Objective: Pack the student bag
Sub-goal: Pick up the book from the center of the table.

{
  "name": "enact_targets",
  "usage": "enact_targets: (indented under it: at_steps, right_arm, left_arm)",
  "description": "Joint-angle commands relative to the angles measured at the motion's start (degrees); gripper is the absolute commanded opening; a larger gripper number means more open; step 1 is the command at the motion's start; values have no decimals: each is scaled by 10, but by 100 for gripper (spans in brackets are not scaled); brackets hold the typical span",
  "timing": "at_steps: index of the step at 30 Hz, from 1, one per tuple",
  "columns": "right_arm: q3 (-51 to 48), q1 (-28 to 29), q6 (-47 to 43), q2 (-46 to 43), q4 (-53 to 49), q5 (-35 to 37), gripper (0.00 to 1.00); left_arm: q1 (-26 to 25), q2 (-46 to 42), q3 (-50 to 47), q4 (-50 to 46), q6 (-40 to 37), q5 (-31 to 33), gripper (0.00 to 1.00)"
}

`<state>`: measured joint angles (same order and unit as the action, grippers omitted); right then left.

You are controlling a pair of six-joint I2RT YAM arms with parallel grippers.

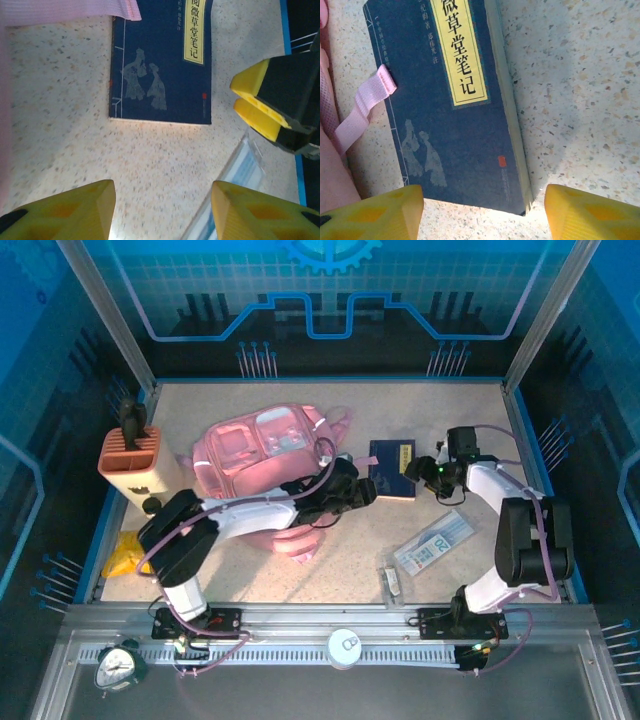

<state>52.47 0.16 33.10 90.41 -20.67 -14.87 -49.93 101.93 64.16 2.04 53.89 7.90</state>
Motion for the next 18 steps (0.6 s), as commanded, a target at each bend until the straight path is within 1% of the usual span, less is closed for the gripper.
enact_targets:
  at_steps: [1, 3, 5, 8, 10, 13, 16, 18]
  right_arm:
    - [-4, -7, 9, 21, 21, -14, 66]
    - [-4, -7, 10, 29, 26, -12, 66]
    - [-6, -8, 12, 36, 31, -14, 66]
    - [-4, -7, 12, 47, 34, -17, 66]
    - [-1, -6, 10, 52, 34, -19, 66]
    - [-2, -5, 10, 59, 45, -28, 66]
    - [3, -2, 12, 72, 43, -28, 65]
    - [4, 0, 14, 78, 46, -33, 65]
  left_arm:
    - [3, 57, 59, 8, -11, 4, 52]
    - [4, 88, 88, -4, -14, 0, 50]
    - [7, 117, 107, 4, -16, -5, 48]
    - [19, 156, 134, 9, -15, -33, 45]
    - [25, 175, 142, 17, -15, -50, 41]
    - [34, 194, 147, 35, -11, -91, 39]
    - [35, 202, 149, 25, -10, -85, 33]
    - [35, 207, 150, 11, -10, -78, 31]
